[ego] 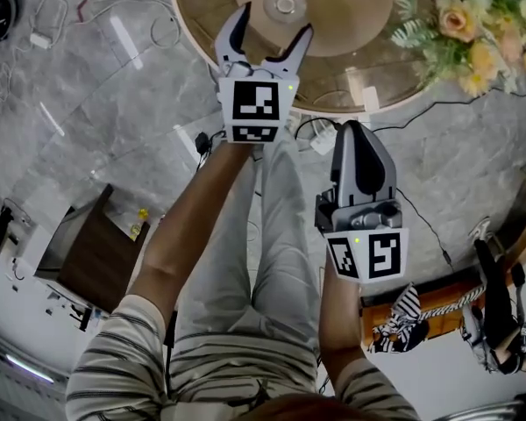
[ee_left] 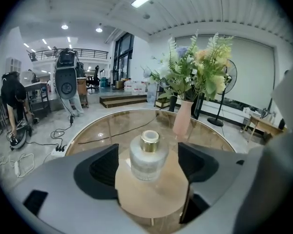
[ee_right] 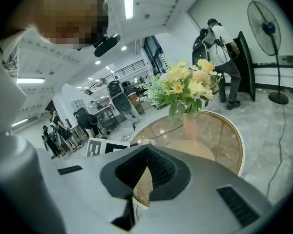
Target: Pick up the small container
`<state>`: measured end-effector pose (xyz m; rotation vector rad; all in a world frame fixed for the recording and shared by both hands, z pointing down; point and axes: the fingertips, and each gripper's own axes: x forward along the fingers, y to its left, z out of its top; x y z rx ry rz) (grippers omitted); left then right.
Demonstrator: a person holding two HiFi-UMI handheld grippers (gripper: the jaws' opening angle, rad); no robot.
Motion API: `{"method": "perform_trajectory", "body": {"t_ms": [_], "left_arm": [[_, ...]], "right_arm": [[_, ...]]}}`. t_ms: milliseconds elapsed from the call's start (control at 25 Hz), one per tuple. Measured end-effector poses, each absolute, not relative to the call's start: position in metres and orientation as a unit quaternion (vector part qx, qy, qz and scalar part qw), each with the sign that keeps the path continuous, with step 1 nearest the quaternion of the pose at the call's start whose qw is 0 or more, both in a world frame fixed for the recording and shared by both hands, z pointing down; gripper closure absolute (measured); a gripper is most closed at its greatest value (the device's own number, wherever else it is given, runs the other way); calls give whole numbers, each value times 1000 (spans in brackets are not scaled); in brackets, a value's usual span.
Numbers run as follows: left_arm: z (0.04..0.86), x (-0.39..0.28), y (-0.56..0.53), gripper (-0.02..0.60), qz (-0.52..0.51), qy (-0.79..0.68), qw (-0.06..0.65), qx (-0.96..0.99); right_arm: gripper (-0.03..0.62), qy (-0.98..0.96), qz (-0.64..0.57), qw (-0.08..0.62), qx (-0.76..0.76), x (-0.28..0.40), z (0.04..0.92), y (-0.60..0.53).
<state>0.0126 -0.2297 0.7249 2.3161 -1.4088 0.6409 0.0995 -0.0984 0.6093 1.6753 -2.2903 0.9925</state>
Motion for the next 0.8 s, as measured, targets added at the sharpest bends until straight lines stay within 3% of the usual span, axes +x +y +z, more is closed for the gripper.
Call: {"method": "perform_trajectory", "body": {"t_ms": [400,800], "left_arm": [[754,24,-254,178,247,-491,169,818],[780,31,-270,195,270,-502,162,806]], "right_arm": [[585,-762,330,67,552,103,614,-104],[585,-761,325,82,555,114,619,-100]]}}
